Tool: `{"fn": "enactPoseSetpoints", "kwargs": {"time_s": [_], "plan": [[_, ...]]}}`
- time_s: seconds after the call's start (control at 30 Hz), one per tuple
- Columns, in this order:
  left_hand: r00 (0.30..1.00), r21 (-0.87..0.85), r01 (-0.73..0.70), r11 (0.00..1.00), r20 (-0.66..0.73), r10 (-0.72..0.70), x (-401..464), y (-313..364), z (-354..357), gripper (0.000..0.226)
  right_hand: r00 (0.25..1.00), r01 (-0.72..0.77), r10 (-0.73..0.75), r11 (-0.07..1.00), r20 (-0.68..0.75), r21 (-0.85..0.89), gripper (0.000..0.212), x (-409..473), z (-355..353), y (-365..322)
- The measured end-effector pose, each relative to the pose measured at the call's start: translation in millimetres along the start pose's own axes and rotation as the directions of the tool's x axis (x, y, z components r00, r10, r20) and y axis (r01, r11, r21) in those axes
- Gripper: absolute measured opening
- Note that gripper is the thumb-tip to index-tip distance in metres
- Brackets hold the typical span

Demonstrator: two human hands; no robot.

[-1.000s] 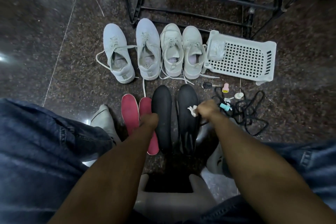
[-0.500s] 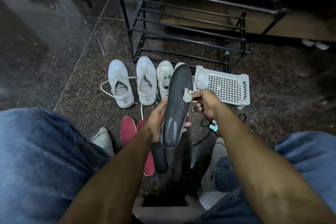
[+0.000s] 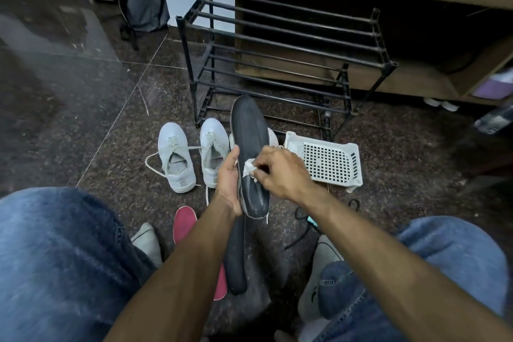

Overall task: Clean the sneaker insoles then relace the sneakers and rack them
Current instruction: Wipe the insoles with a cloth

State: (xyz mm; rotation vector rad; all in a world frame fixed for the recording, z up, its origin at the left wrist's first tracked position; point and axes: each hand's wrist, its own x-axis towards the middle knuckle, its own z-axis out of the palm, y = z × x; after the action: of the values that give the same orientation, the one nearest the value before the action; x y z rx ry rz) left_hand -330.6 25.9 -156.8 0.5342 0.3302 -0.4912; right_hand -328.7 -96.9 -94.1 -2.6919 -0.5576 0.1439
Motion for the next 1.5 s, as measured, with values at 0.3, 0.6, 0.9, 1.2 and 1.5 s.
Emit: {"fn": "enactPoseSetpoints", "kwargs": {"time_s": [0.3, 0.6, 0.9, 1.2, 1.5], "plan": [[0.999, -0.069, -0.014, 0.998, -0.039, 0.012, 3, -4, -6, 0.065, 0.997, 0.067, -0.063, 0.993, 0.047, -0.094, 0.024, -17, 10, -10], [0.999, -0.115, -0.029, 0.993, -0.049, 0.023, 3, -5, -11, 0.067, 0.996, 0.020, -0.033, 0.990, 0.089, 0.143, 0.014, -31, 20, -18], [0.997, -0.061, -0.035, 0.998, -0.072, 0.031, 0, -7, -5, 0.059, 0.980, -0.183, 0.188, 0.980, -0.067, 0.072, 0.019, 1, 19, -5], [0.993, -0.028, -0.052, 0.998, -0.109, 0.049, -3, -7, -3, 0.060, 0.983, -0.163, 0.165, 0.986, -0.079, 0.034, 0.020, -7, 25, -8], [0.991, -0.087, -0.058, 0.995, -0.123, 0.047, -7, -14, -9, 0.068, 0.992, -0.121, 0.117, 0.986, 0.042, 0.115, 0.015, -28, 35, -21]]}}
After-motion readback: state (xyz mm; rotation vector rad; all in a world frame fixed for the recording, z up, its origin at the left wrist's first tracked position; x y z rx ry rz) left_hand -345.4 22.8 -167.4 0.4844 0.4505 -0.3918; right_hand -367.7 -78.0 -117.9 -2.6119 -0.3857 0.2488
